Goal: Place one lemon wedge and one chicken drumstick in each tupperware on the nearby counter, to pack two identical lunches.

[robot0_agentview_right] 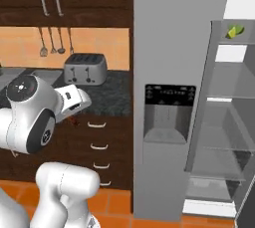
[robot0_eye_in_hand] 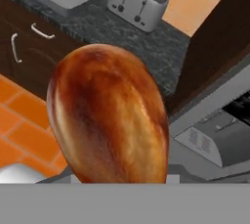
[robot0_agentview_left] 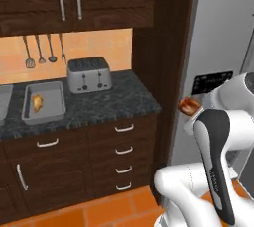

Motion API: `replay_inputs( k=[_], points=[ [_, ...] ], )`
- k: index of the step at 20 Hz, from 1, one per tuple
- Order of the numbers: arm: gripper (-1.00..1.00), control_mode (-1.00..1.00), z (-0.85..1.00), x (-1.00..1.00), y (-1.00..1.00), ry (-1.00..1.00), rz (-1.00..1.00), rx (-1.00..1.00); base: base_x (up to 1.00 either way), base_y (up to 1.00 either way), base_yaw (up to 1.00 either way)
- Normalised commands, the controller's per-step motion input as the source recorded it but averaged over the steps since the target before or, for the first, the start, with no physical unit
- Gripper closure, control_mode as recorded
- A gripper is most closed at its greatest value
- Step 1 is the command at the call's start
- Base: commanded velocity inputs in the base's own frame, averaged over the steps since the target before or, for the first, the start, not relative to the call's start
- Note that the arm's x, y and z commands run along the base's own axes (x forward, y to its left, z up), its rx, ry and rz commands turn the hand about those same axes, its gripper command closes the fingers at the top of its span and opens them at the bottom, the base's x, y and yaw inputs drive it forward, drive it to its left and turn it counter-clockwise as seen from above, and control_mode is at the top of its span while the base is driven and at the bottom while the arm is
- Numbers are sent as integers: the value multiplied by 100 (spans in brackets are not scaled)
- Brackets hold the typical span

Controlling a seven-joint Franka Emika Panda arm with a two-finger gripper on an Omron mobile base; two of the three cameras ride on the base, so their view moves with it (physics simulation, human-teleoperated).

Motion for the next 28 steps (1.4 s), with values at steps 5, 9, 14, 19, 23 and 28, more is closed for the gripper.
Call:
replay_inputs(
  k=[5,9,14,19,23,28],
  points=[
    [100,100,0,0,0,0,0,0,27,100,-11],
    [100,100,0,0,0,0,0,0,36,100,-9],
    [100,100,0,0,0,0,0,0,62,100,-4],
    [100,100,0,0,0,0,0,0,74,100,-2],
    [100,100,0,0,0,0,0,0,62,100,-3],
    [100,100,0,0,0,0,0,0,46,100,-9]
  ],
)
